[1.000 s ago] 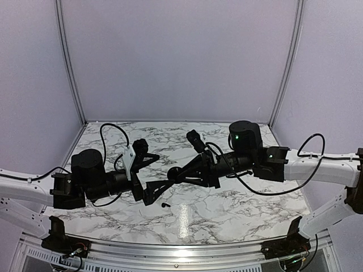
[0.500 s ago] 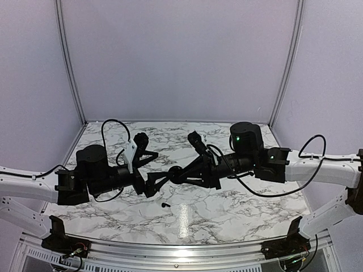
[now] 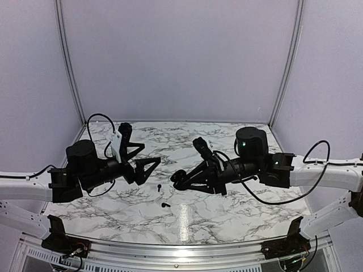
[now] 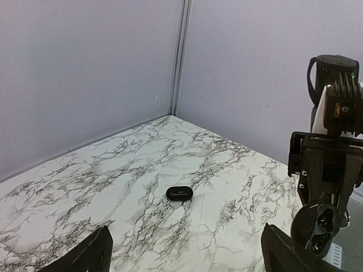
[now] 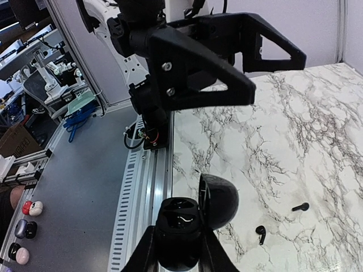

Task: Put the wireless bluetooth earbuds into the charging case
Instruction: Open the charging case, then pick up the left earbud from the center of the board.

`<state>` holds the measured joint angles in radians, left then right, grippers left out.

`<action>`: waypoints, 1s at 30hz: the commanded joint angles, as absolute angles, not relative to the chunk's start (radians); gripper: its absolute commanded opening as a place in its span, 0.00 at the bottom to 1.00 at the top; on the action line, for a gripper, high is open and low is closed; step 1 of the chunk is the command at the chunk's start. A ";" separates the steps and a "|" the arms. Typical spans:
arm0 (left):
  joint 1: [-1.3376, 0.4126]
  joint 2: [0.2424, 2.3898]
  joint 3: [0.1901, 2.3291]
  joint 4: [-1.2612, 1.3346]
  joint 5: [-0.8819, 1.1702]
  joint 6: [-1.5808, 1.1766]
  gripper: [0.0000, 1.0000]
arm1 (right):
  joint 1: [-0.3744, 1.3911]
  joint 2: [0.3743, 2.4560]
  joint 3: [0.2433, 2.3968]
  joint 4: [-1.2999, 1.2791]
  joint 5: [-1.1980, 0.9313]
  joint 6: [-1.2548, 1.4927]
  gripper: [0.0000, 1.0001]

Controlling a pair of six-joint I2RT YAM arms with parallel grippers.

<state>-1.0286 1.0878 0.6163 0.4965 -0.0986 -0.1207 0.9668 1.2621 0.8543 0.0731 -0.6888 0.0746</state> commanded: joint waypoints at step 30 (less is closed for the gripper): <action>-0.926 1.399 0.248 0.963 0.233 -0.171 0.71 | 0.976 0.852 0.487 0.338 -0.419 -0.117 0.00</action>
<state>-0.9188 1.3460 0.2855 0.7391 0.1963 -0.1913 0.9668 0.8951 0.5095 0.2623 -0.4488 -0.0738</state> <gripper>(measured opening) 0.723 0.214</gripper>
